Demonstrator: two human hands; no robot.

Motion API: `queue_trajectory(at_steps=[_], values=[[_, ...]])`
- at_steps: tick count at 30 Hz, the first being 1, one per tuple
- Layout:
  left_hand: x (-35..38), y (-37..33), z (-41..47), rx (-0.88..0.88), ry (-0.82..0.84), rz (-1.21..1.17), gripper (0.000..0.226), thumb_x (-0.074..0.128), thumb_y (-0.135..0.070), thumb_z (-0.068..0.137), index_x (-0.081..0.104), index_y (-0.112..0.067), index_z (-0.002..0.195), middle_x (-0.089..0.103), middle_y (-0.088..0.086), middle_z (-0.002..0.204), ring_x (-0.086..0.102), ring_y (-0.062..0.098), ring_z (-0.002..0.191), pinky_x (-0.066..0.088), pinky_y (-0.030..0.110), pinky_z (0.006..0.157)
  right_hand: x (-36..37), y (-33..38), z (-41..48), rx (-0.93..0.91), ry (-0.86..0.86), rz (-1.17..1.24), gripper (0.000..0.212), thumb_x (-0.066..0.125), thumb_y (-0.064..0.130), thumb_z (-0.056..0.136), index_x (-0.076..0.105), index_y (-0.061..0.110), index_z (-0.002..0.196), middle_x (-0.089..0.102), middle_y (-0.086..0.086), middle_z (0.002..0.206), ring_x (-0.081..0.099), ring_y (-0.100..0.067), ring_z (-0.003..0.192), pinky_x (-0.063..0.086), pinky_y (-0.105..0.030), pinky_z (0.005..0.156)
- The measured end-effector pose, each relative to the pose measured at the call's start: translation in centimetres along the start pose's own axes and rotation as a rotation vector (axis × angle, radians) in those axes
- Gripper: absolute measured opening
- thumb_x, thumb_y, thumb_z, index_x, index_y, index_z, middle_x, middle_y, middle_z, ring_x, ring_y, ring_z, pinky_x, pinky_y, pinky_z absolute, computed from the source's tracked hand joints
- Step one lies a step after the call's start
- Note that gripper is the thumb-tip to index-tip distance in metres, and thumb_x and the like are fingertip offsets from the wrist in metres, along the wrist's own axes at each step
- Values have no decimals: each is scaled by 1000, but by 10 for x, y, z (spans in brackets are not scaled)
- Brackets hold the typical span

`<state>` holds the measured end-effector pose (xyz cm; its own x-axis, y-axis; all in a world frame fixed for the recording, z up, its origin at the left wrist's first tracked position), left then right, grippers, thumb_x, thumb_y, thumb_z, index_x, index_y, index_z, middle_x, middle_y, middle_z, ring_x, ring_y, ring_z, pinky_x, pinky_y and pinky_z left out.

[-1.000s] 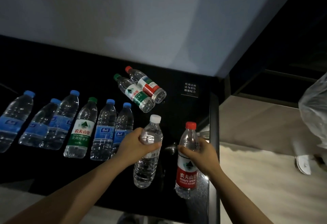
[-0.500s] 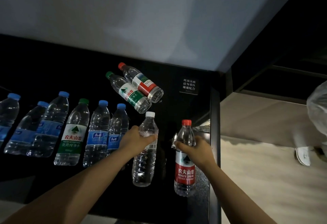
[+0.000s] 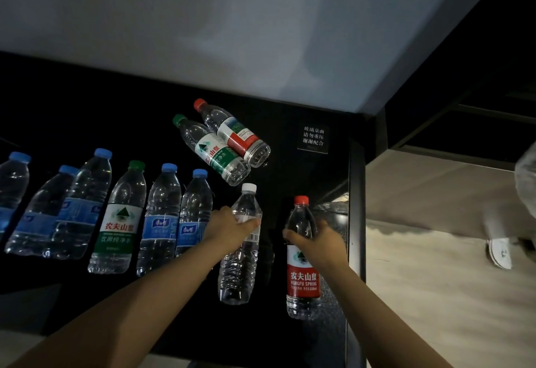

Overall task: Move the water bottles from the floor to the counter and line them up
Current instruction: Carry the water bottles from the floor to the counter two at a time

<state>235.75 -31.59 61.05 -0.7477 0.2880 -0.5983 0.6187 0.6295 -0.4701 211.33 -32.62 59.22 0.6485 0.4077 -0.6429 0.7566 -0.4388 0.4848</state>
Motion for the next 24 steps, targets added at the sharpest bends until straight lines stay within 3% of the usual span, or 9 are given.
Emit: queue_trajectory(at_steps=[3,8,11,15,20,24], values=[[1,1,-2,-6,-14,-64,49,66,-46,84,51,-8,111,54,12,112,57,23,92,41,28,67,0,4,1,-9,-12,-108,75,65,75,65,57,21,115,57,-5,109,62,-15,79,51,-24,58],[-1,0,-9,28,-33,-91,37,67,-35,87,53,-7,106,60,13,109,58,20,88,41,27,63,3,0,-2,-14,28,-56,73,70,65,70,51,17,121,60,-7,113,64,-20,94,58,-37,79],[-3,-1,-15,48,-52,-97,38,67,-35,86,54,-8,109,59,12,110,59,22,92,42,27,67,4,2,-8,-45,51,-22,70,74,55,72,48,18,126,59,-6,119,63,-21,100,57,-38,83],[-11,-1,-26,53,-88,-119,44,68,-34,86,54,-4,116,58,14,112,60,24,96,43,27,67,0,4,-18,-71,54,19,59,75,48,75,48,18,119,60,-6,115,63,-19,93,55,-31,73],[-16,-11,-47,133,-139,-113,33,67,-28,85,57,-6,107,56,15,112,59,23,95,46,29,75,-8,14,-34,-118,51,20,58,72,40,78,47,17,124,58,-6,117,63,-21,96,57,-39,81],[-22,-19,-69,185,-161,-144,27,67,-25,84,60,-7,103,58,14,107,60,23,90,45,28,71,-25,42,-52,-276,-45,-78,56,70,42,80,49,16,125,55,-4,115,58,-16,91,47,-24,67]])
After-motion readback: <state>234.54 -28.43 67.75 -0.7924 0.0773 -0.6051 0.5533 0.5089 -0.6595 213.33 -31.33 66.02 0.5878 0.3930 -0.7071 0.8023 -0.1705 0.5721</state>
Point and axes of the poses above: each hand's wrist, its own z-axis towards the middle knuckle, its own x-axis out of the palm, y = z × x, the point moved 9 cm from there along z, towards the middle knuckle
